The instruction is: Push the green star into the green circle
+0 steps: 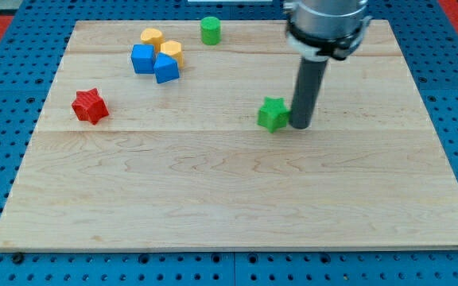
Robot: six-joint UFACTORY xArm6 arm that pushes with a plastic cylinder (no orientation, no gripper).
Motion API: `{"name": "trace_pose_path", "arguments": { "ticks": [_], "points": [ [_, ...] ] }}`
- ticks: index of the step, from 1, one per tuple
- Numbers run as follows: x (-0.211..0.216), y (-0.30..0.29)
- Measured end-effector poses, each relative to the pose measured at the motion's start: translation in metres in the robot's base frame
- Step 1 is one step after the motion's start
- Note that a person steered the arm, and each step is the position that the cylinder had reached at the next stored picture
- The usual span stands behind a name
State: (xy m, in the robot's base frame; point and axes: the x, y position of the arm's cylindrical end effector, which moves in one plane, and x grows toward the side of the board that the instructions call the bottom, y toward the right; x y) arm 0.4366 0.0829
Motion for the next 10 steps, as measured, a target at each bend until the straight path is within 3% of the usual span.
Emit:
{"name": "trace_pose_path", "arguments": {
  "ticks": [1, 2, 3, 5, 6, 8, 10],
  "points": [
    [-0.021, -0.049],
    [0.007, -0.023],
    [0.007, -0.059],
    [-0.09, -0.057],
    [-0.072, -0.007],
    [-0.055, -0.104],
    [-0.145, -0.114]
  ]
}}
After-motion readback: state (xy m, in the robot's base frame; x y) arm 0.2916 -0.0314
